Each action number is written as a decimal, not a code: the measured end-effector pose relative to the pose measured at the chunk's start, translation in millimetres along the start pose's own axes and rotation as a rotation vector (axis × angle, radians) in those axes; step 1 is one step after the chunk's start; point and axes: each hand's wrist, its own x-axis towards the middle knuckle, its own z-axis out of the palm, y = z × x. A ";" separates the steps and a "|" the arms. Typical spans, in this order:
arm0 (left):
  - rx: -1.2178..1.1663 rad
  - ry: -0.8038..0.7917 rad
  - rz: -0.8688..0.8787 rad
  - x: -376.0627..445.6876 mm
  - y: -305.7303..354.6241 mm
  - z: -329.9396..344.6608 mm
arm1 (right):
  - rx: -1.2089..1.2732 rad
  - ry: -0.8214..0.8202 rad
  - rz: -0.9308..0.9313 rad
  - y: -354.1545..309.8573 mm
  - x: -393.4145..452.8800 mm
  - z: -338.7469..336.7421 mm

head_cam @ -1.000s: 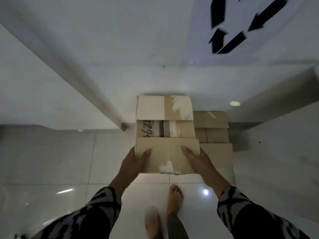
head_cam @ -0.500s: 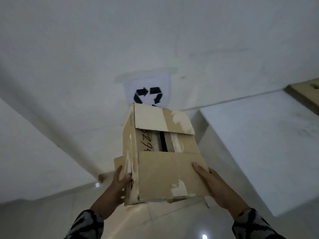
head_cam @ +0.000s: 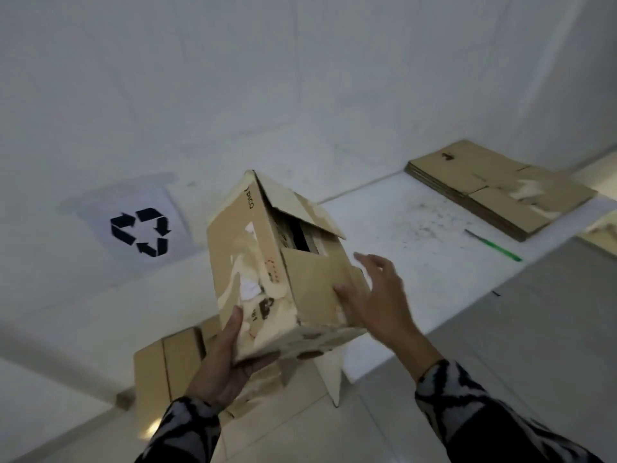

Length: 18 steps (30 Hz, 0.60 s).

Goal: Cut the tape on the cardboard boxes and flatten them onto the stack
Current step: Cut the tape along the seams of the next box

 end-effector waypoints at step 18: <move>0.944 0.079 0.346 116.8 -39.6 296.1 | 0.564 -0.191 0.245 144.2 156.8 -137.6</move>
